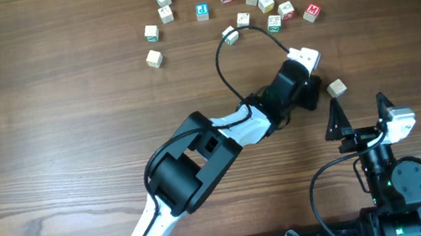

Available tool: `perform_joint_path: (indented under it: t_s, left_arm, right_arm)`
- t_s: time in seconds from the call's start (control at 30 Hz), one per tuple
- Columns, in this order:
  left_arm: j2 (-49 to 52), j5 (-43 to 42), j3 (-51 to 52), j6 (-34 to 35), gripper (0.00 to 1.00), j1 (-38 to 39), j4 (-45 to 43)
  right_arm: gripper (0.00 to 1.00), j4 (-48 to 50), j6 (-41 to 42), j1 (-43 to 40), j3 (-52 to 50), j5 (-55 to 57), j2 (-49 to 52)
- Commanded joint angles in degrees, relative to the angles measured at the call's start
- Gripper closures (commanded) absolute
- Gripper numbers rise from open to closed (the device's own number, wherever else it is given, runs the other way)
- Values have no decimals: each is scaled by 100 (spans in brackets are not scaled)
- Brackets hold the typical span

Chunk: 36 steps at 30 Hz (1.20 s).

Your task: Form a circle

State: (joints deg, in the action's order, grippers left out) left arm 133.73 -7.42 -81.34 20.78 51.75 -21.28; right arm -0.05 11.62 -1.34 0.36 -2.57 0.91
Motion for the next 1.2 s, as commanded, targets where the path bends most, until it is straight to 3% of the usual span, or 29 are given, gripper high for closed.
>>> perform_joint_path:
  t_s: [0.0,0.3,0.9,1.0,1.07,1.17]
  left_arm:
    - [205,-260,33,98,95,28,-190]
    - [205,-938,33,92,96,28,-192]
    - [175,-1019,33,114,96,-105,-55]
    - [136,-1110,33,855,96,-264,363]
    - [136,-1893,33,1611,96,-378,442]
    - [136,-2693,33,2212,96,-437,339]
  right_arm:
    - [0,11,-96,-26,-7,-42,-26]
    - [0,11,-98,-26,-7,-42,-26]
    - [0,11,-98,-26,-7,-42,-26]
    - [0,11,-96,-26,-7,-42,-26]
    - [0,11,-96,-26,-7,-42,-26]
    - [0,11,-98,-26,-7,-42,-26]
